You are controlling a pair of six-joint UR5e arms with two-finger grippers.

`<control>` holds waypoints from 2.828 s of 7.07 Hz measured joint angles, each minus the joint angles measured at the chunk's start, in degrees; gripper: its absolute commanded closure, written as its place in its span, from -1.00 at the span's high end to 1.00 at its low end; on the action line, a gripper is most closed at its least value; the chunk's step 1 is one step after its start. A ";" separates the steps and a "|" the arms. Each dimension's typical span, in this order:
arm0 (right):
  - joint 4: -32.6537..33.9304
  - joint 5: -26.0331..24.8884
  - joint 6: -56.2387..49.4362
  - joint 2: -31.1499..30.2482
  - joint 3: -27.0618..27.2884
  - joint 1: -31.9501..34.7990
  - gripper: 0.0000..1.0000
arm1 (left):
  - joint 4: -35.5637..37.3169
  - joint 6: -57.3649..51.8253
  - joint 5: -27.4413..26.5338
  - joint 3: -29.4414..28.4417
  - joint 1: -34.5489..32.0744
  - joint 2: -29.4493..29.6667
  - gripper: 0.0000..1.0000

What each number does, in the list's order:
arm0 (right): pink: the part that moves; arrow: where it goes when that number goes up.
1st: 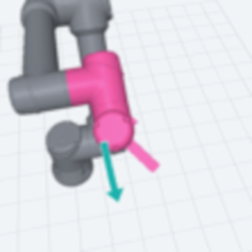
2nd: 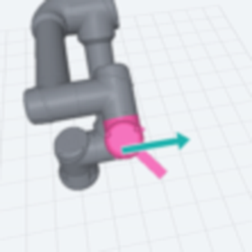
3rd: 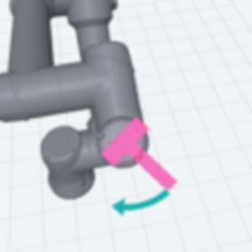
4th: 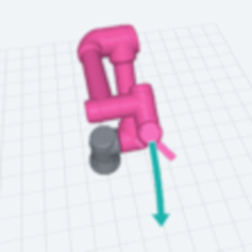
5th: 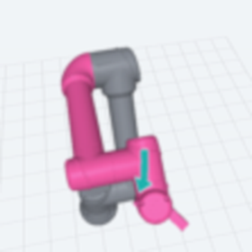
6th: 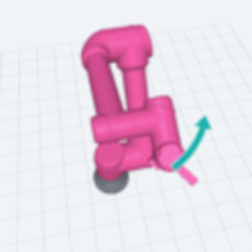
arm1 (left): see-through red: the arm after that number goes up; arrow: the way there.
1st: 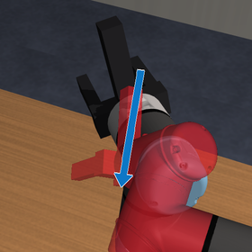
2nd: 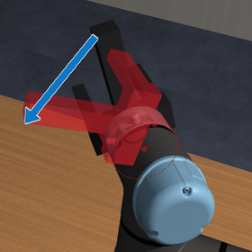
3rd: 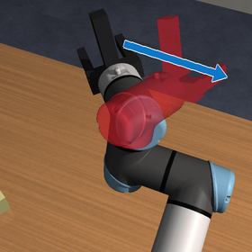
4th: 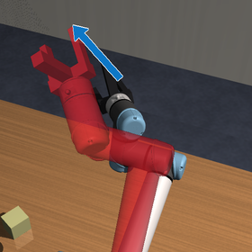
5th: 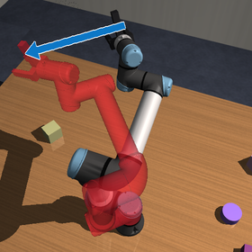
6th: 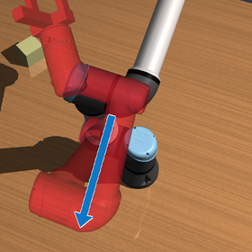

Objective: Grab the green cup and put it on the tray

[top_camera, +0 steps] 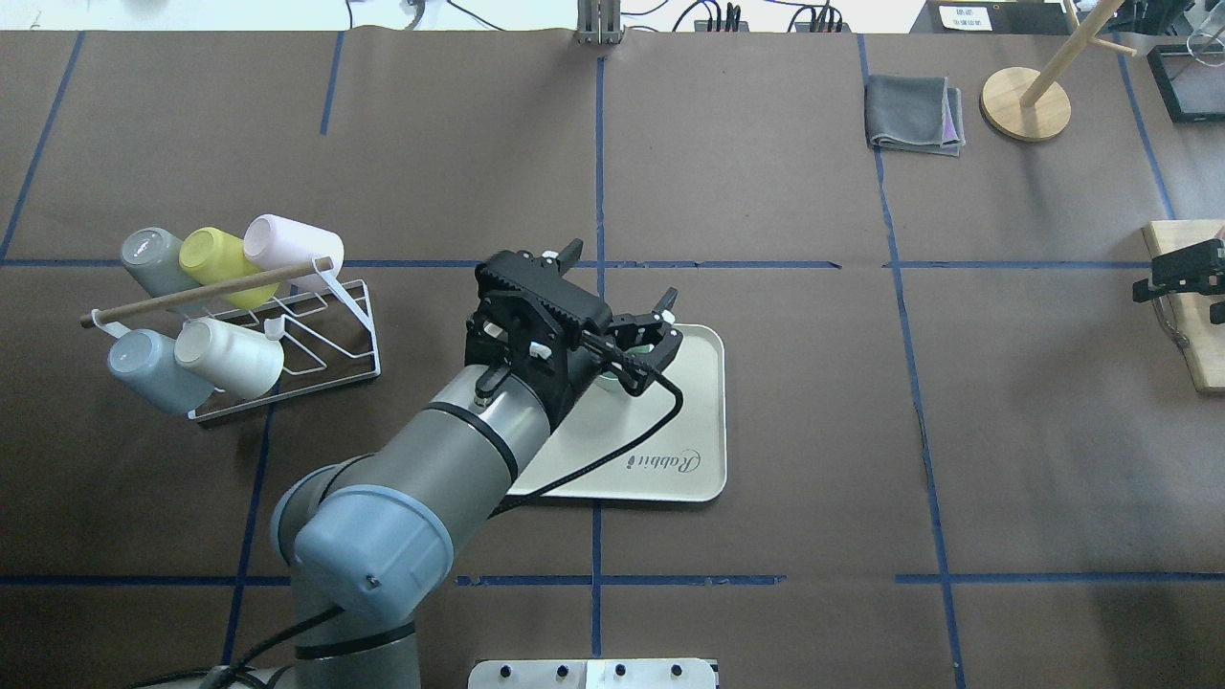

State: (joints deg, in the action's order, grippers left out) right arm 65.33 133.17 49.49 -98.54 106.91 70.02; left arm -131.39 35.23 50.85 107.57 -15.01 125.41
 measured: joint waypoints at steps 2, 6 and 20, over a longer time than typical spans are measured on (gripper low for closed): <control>1.81 -0.13 -4.43 0.29 -0.68 2.92 0.98 | 9.34 0.44 1.14 5.21 -5.21 -0.68 0.99; 12.43 -0.72 -19.00 3.76 -0.93 9.48 0.98 | 23.23 5.73 17.48 6.04 -21.47 -3.30 0.99; 31.60 0.16 -54.47 6.57 -6.28 18.56 0.98 | 55.65 -34.42 86.42 -9.67 -75.26 -32.75 1.00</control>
State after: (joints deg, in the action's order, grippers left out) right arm 96.92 133.33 -4.98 -91.97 100.62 88.58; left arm -75.74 0.81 137.27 97.90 -90.27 92.66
